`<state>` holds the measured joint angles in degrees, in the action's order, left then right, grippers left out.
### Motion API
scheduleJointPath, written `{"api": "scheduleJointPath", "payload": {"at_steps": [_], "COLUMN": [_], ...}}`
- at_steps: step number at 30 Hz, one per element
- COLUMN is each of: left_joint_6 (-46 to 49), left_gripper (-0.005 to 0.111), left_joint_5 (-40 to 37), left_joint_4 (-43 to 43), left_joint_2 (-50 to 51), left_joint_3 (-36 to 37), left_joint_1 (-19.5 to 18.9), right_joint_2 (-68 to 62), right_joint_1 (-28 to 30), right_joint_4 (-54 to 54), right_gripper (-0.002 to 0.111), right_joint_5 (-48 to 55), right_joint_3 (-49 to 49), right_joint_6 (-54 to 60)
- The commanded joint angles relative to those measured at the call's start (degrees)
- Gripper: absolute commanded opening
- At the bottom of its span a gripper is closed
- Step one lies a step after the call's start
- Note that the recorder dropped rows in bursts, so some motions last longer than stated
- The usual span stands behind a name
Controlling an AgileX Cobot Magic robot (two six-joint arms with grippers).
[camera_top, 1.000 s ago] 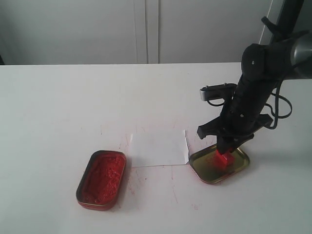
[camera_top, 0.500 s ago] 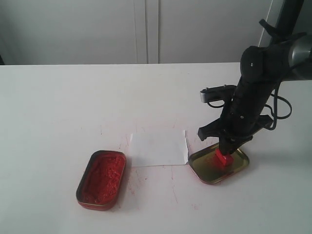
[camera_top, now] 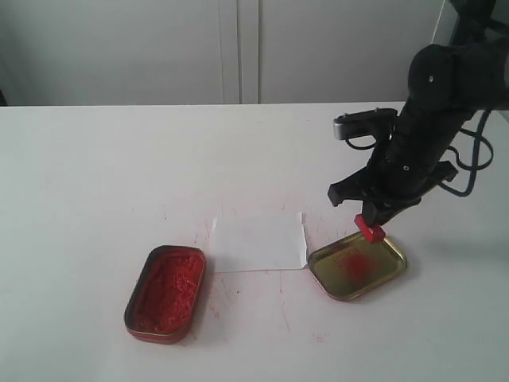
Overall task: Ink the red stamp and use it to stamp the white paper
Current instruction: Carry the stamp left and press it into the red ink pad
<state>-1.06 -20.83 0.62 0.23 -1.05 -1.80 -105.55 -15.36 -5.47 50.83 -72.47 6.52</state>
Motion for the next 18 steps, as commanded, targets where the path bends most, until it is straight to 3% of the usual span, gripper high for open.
{"api": "scheduleJointPath", "payload": {"at_steps": [1, 18], "left_joint_6": [-0.2, -0.2], "left_gripper": [0.0, 0.0], "left_joint_5": [0.0, 0.0], "left_joint_4": [-0.2, -0.2], "left_joint_2": [-0.2, -0.2], "left_joint_3": [0.4, 0.4], "left_joint_1": [0.4, 0.4], "right_joint_2": [2.5, 3.3], "right_joint_1": [-1.0, -20.4], "right_joint_4": [-0.1, -0.1], "right_gripper": [0.0, 0.0], "right_joint_5": [1.1, 5.1], "right_joint_3": [-0.2, -7.4], "right_joint_6": [-0.3, -6.5]}}
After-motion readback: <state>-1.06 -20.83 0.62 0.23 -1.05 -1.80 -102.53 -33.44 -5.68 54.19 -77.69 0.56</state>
